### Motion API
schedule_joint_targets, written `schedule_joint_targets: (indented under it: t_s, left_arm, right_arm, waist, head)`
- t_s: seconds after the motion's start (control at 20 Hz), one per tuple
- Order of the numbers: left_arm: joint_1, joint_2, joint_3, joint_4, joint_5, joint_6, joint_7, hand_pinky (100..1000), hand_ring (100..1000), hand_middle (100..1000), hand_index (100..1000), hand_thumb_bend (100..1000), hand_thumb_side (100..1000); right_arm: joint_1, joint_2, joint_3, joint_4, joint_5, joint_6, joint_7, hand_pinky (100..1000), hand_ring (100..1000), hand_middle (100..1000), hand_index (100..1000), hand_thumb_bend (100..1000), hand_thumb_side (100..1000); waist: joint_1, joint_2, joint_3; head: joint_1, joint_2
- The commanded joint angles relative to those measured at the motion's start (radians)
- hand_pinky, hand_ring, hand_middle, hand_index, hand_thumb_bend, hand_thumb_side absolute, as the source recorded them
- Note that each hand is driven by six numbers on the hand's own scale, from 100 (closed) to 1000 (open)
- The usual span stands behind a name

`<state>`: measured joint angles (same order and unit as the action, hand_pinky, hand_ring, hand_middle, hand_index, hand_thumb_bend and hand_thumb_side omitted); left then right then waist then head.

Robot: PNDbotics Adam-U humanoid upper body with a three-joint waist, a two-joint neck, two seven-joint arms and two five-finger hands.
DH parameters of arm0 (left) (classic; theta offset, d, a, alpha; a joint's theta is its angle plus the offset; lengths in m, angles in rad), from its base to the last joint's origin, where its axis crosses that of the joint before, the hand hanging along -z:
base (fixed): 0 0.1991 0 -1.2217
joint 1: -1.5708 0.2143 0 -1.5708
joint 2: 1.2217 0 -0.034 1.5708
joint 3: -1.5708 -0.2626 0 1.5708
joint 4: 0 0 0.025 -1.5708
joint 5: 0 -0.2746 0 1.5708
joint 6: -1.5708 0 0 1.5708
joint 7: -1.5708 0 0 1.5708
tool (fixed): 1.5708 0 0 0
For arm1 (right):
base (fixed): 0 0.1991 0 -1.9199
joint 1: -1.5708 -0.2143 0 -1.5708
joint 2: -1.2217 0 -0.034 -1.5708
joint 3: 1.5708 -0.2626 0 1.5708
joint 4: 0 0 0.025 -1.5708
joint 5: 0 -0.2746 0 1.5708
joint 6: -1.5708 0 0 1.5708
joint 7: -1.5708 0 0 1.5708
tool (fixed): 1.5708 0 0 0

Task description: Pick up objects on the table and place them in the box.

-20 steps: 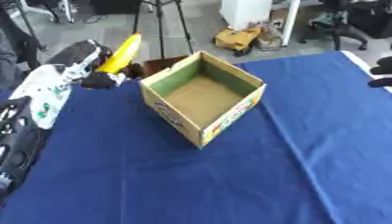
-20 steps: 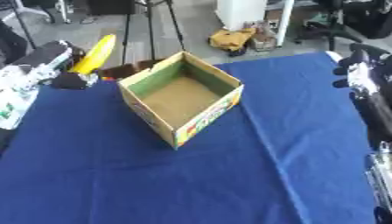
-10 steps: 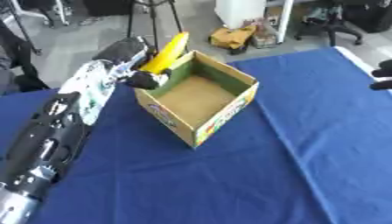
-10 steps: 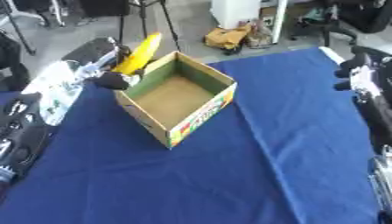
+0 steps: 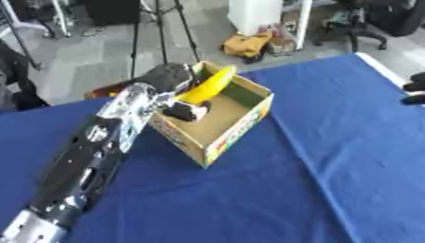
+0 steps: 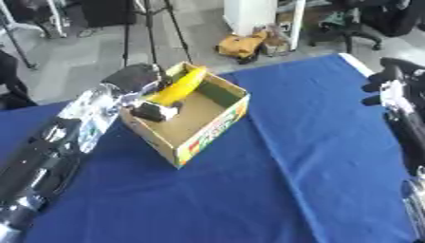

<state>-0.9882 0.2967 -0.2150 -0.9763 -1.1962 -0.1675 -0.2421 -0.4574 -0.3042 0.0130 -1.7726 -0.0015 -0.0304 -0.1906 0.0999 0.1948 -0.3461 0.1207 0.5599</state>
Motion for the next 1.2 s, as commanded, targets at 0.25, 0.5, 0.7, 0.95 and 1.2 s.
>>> schedule_joint_targets:
  t_s: [0.25,0.5,0.7,0.95,1.2]
  left_arm:
    - [0.007,-0.01,-0.008,0.036,-0.025,-0.037,-0.006,640,559,509,629,128,577]
    - [0.009,-0.02,-0.016,0.04,-0.011,-0.071,-0.045,670,619,590,722,680,705]
    - [0.008,-0.021,-0.015,0.034,0.016,-0.093,-0.08,719,704,680,737,940,825]
    - [0.004,-0.017,-0.01,0.023,0.042,-0.091,-0.12,760,757,739,751,1000,891]
    - [0.002,-0.008,0.001,-0.003,0.079,-0.077,-0.147,752,732,711,746,1000,949]
  right_arm:
    - [-0.014,-0.01,-0.005,-0.015,-0.009,-0.004,0.0,557,631,586,785,100,590]
    - [-0.014,-0.011,-0.006,-0.014,-0.01,-0.003,0.0,558,631,586,785,100,591]
    - [-0.014,-0.011,-0.007,-0.014,-0.01,-0.003,0.0,558,631,586,785,100,593]
    - [-0.013,-0.011,-0.008,-0.013,-0.012,-0.003,-0.001,558,631,585,785,100,594]
    - [-0.01,-0.01,-0.01,-0.011,-0.012,-0.003,-0.002,558,631,585,785,100,601]
  waist:
    - [-0.005,-0.011,0.001]
    - [-0.007,-0.01,0.0]
    - [-0.009,-0.009,0.001]
    - [-0.012,-0.009,0.004]
    - [-0.019,-0.012,0.01]
  head:
    - [-0.009,-0.014]
    - [-0.009,-0.017]
    - [-0.009,-0.019]
    - [-0.01,-0.021]
    - [-0.013,-0.022]
